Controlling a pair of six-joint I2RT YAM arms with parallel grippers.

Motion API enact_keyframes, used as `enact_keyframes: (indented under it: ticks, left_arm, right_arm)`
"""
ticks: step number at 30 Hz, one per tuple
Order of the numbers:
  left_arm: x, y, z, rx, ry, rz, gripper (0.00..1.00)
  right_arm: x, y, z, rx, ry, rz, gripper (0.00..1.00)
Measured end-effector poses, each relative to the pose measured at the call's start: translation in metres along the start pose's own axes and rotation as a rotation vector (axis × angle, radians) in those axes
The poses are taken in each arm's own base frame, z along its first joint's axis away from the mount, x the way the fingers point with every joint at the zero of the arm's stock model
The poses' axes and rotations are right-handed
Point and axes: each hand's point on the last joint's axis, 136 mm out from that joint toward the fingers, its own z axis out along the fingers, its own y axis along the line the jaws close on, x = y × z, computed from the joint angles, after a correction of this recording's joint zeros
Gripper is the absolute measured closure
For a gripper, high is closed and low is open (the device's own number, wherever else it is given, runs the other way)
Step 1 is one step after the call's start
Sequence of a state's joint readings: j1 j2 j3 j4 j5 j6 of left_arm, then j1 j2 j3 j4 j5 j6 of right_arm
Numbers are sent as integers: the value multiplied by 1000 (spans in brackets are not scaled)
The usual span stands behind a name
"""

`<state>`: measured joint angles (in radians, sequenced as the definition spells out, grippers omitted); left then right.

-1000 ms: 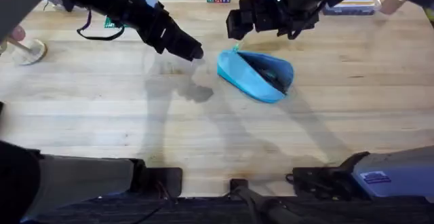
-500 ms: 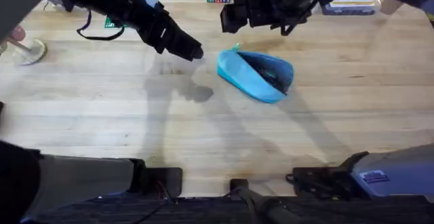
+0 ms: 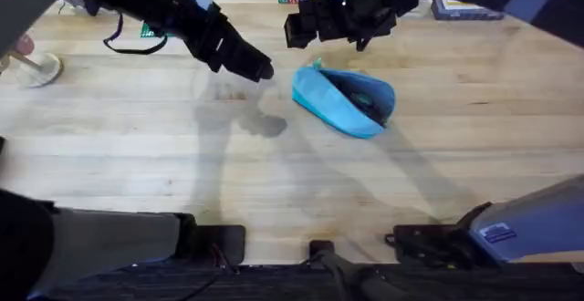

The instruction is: Unzip the bag, pick up the pens from the table one at a time and place them inside, then zip the bag closed.

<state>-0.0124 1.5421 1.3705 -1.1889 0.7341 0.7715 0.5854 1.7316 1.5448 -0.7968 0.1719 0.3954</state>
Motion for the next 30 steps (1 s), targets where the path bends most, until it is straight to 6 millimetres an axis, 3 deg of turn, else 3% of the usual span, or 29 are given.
enact_keyframes:
  ticks: [23, 30]
  left_arm:
    - [0, 0, 0, 0, -1, 1, 5]
    - [0, 0, 0, 0, 0, 0, 6]
  right_arm:
    - [20, 0, 46, 44, 104, 7, 5]
    - [26, -2, 47, 54, 128, 9, 7]
